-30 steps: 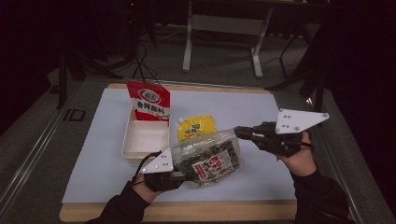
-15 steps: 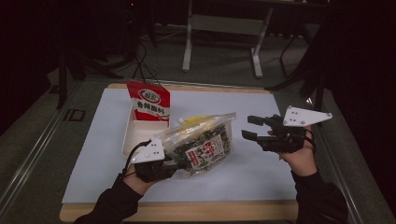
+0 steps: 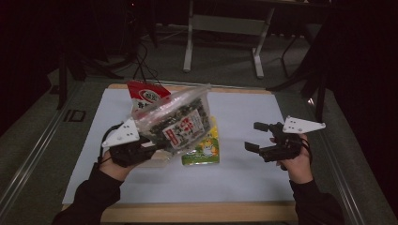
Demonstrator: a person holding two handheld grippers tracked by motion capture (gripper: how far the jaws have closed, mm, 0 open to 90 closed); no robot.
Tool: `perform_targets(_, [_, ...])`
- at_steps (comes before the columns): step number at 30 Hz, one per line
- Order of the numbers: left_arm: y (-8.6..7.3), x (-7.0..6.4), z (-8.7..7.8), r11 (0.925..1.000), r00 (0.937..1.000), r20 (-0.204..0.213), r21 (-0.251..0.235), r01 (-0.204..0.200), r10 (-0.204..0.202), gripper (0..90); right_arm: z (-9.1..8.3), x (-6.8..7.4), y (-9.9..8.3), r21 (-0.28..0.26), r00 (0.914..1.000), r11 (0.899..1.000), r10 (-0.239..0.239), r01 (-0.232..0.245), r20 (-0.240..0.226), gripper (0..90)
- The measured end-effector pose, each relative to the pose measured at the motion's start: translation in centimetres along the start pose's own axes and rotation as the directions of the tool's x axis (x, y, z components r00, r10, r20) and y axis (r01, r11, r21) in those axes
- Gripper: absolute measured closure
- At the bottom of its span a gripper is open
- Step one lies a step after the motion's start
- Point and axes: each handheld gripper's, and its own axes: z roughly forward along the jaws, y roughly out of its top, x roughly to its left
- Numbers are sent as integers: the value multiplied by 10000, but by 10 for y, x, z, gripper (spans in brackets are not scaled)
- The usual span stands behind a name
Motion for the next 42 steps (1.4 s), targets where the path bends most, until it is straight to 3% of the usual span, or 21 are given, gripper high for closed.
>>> perform_targets(4, [4,15,-17,10000,9974,-718,50,-61,65,781,2,-1,-7,226,9992,9995,-217,210,329,146])
perform_targets(8, [3,27,-28,9999,9933,-1154,119,56,-42,781,3,-3,-14,347,9997,9993,-115,108,214,146])
perform_targets(9, [1,34,-34,9996,9900,-1411,265,96,-57,781,4,-5,-15,357,9999,9993,-62,57,137,146])
perform_targets(13, [-4,45,-42,9979,9843,-1766,623,160,-47,781,5,-8,-21,406,9998,9991,136,-141,117,146])
perform_targets(17, [-12,55,-47,9943,9822,-1864,980,414,-226,781,5,-11,-24,380,9997,9990,215,-221,144,147])
perform_targets(24, [-25,62,-47,9838,9799,-1992,1734,458,-105,781,6,-15,-28,400,9991,9984,386,-392,148,148])
perform_targets(30, [-32,68,-40,9750,9826,-1837,2117,670,-276,781,8,-16,-28,406,9990,9983,418,-423,130,148])
perform_targets(36, [-36,72,-25,9555,9857,-1675,2872,668,-186,780,9,-15,-28,440,9992,9983,386,-390,99,148])
perform_targets(42, [-40,77,-20,9518,9834,-1781,2938,878,-358,780,9,-16,-28,483,9993,9981,374,-379,97,148])
